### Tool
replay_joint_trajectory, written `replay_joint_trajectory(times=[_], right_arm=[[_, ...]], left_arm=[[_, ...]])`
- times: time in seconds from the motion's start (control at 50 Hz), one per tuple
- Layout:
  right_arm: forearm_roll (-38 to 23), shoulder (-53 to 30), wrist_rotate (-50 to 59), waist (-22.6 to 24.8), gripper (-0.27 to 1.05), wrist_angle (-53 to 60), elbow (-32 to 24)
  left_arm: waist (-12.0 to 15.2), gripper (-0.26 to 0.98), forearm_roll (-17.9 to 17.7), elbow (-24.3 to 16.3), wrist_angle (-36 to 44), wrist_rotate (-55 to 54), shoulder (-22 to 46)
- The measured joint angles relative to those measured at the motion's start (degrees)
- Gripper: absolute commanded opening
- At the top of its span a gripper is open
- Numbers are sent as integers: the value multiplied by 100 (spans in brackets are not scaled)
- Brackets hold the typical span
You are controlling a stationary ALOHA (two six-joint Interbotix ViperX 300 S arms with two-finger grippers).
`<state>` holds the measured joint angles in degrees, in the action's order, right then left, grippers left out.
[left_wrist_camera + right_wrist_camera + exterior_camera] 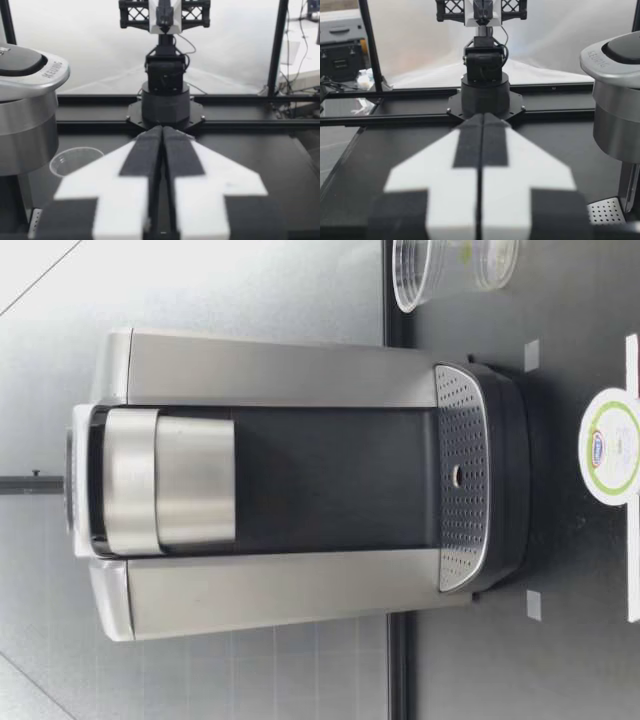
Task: Place the coffee capsule inside the capsule container, then place the cup onto the center of the cup tray, then push the 'Hot Water' and 'Travel Mug' buttons.
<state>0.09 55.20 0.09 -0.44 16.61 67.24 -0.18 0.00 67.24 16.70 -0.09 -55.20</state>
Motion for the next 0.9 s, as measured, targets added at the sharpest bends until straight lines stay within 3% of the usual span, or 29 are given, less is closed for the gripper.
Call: replay_joint_trajectory(times=[0.2, 0.46, 0.9], right_arm=[[0, -264, 26, 0, 12, 35, 9], [0, -1468, 255, 35, 12, 70, 0], [0, -3190, 677, 448, 12, 70, -255]], left_arm=[[-35, 17, 0, 0, -281, -62, 448], [-35, 17, 0, -352, -861, -185, 1670], [-229, 17, 0, -1582, -2065, -290, 3955]])
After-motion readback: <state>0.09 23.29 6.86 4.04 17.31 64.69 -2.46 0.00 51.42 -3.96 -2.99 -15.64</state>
